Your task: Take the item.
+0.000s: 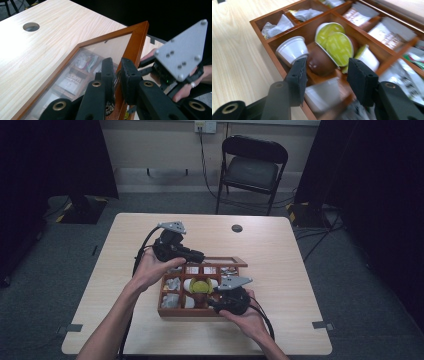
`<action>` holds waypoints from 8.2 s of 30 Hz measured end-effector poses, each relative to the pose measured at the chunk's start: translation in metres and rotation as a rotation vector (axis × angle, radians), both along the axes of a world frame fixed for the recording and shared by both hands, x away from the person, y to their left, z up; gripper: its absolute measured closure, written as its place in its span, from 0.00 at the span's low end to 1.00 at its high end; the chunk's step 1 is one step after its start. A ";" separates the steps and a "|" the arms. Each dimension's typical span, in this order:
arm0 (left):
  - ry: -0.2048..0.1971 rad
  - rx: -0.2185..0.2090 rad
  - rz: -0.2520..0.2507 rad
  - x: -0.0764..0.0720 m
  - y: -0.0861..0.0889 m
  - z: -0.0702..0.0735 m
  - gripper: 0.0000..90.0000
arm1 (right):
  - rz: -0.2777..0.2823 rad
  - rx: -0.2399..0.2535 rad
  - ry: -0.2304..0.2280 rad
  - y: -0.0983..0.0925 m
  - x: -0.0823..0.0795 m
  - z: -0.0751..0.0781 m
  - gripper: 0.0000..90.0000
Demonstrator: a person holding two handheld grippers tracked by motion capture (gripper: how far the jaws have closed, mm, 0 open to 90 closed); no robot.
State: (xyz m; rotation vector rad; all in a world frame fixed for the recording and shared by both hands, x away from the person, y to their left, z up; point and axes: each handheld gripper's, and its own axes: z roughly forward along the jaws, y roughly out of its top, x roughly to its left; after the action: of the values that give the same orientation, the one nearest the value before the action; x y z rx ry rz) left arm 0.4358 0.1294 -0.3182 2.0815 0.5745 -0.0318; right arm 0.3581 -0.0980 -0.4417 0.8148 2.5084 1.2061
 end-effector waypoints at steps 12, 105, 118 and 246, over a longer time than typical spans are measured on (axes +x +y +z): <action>0.001 -0.001 -0.001 0.001 0.000 0.000 0.91 | 0.035 -0.031 0.037 0.018 0.015 -0.012 0.58; -0.012 0.043 -0.009 -0.002 -0.004 0.003 0.91 | 0.033 -0.060 0.044 0.033 0.023 -0.001 0.64; -0.010 0.051 -0.012 -0.002 -0.004 0.003 0.91 | 0.015 -0.037 0.030 0.025 0.018 0.007 0.64; -0.014 0.077 -0.024 -0.006 -0.007 0.002 0.91 | -0.370 -0.002 0.108 -0.125 0.073 -0.022 0.37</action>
State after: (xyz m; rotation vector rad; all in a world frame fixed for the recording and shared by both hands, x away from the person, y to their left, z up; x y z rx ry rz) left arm 0.4299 0.1229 -0.3160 2.1619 0.5499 -0.0092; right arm 0.4316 -0.2231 -0.4641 1.3045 2.2959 1.0555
